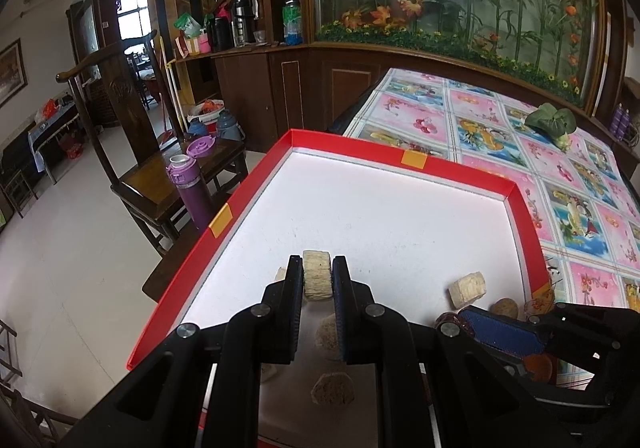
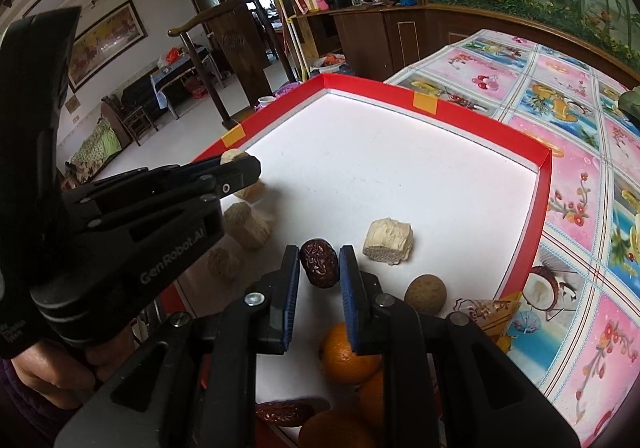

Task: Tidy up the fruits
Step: 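Lower the date and rice cake into the tray and open both tools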

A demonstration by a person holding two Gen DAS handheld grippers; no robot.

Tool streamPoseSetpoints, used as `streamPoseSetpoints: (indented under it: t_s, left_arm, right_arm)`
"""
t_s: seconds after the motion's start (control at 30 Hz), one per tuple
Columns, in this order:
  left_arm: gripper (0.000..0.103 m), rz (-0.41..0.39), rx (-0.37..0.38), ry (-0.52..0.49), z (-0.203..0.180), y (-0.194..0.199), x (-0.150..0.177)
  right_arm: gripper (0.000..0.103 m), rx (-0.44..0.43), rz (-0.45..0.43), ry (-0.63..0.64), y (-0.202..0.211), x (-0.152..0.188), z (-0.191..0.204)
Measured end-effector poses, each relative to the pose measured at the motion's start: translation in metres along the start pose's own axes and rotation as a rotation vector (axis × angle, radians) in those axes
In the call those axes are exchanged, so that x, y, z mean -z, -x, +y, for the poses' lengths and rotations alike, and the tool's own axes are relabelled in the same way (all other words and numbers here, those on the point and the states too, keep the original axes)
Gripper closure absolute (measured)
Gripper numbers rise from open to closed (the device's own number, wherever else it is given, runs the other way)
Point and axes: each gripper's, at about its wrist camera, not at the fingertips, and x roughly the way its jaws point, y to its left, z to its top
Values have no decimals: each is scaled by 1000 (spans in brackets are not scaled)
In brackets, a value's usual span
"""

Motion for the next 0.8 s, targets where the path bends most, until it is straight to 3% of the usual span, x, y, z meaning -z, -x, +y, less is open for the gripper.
streamPoseSetpoints:
  t_s: [0.2,0.53,0.6,0.67,0.7,0.8]
  left_arm:
    - [90,41,14,-10,-3,-9,4]
    - [89,37,-13,-30,-8,-9,4]
    - [82,40,-23,-25,-8,-8,3]
    - [55,43,-23,-19,-7,-8,3]
    - [50,42,-24,-12,-6,-7,3]
    - [47,17,-31,-12,-7,0,3]
  right_arm:
    - [80,3,46,-26,-7,0,-4]
    - [80,49,70,13,-11,1,1]
    - [79,57,73,15,-11,1,1]
    - [79,66,71,20,-9,2,1]
    - [78,73,70,20,-8,2,0]
    - [77,71,51,11,-2,4,-4]
